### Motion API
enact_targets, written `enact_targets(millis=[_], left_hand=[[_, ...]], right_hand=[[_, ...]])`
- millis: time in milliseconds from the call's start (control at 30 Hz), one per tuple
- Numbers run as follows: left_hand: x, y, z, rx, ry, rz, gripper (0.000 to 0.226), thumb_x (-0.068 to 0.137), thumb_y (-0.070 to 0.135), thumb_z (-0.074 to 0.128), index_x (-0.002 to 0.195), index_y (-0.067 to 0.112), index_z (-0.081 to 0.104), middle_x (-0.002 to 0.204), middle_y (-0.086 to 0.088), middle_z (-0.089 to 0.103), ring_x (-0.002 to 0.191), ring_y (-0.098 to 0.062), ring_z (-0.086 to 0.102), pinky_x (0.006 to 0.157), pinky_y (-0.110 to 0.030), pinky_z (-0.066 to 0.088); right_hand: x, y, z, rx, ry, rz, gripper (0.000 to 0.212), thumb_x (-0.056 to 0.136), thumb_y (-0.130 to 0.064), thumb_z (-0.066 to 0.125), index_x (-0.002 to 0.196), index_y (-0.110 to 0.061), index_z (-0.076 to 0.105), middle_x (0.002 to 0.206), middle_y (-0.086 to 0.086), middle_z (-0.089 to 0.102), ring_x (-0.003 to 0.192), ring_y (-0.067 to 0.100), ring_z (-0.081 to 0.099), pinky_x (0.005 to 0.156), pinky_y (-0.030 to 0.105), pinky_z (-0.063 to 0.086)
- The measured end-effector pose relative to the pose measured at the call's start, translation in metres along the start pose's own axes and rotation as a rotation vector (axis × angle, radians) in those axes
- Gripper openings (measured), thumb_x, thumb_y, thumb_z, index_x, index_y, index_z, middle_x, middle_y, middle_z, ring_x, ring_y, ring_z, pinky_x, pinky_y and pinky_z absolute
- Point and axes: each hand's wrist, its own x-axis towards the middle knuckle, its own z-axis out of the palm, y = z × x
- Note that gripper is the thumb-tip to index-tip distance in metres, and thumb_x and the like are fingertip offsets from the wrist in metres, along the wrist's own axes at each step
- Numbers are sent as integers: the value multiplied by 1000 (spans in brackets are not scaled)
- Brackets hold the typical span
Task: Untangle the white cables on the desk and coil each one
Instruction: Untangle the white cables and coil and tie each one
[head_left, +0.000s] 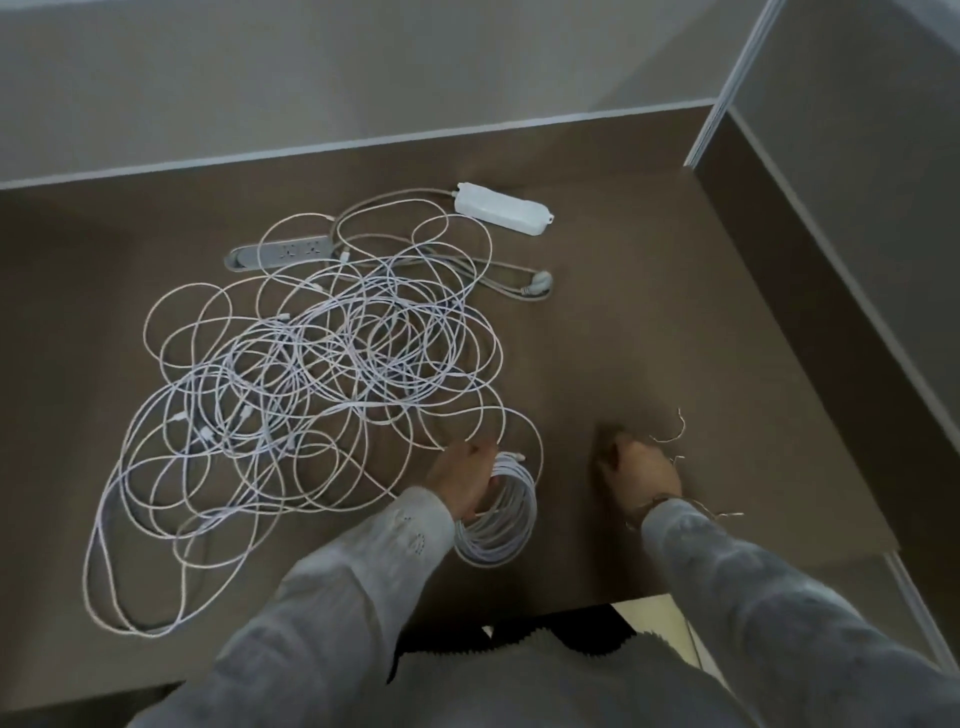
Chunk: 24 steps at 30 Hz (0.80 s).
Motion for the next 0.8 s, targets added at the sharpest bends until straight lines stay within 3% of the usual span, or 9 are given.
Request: enact_targets(millis=[100,133,200,267,367,500,600,667,800], left_hand=[[-5,1,6,54,34,40,31,99,18,40,81,4,62,76,-22,59,67,-33,60,50,-24,34],[-5,2,9,91,51,56,27,99,16,40,85,5,62,78,-19,61,68,-28,63,49,-23,34],[-6,3,10,139,77,75,32,98,19,42,71,13,58,57,-2,56,42,-6,53,38,-19,34],[-5,2,10,169,100,72,35,98,20,42,68,13,58,49,3,50,32,-3,42,39,-20,32],[-1,1,8,377,-5,144,29,96,16,43,106,-6,59,81,-9,48,55,-13,43,45,-22,31],[-3,13,4,624,-44,223,77,65,35,27,131,3,50,98,-10,49,83,-19,44,59,-26,36],[-2,17,2,680,-34,245,82,61,33,25,137,9,45,102,-4,41,90,-15,39,70,-24,30],[2,17,4,665,-21,258,83,61,33,26,138,9,43,103,-2,38,90,-15,39,74,-22,30],[9,20,10,543,-55,214,81,61,32,28,137,6,43,103,-6,38,78,-15,41,80,-30,42]], right_hand=[[13,3,1,-34,-41,-9,33,88,-30,60,117,-15,53,114,11,62,103,32,61,82,37,48],[19,3,1,-58,-59,-24,32,89,-31,59,116,-16,53,113,10,63,103,31,61,82,36,48],[24,0,2,-104,-84,-49,27,92,-31,55,114,-16,55,113,10,64,104,31,61,82,35,48],[29,-1,3,-114,-99,-72,23,93,-30,53,110,-15,59,113,11,64,103,31,61,83,36,48],[35,-1,-5,-66,-145,-68,20,92,-30,57,102,-15,64,107,10,67,99,30,63,79,32,48],[45,0,-33,261,-148,-4,9,82,-26,72,82,-17,73,75,2,69,73,18,66,62,19,46],[51,1,-56,583,-116,93,11,73,-24,80,76,-14,74,66,1,68,59,12,61,57,19,48],[54,5,-69,820,-200,200,13,74,-15,80,79,-7,71,66,8,66,44,8,54,42,16,42],[57,17,-83,907,-315,277,15,78,-13,76,82,-2,67,69,10,64,33,4,46,31,13,29]])
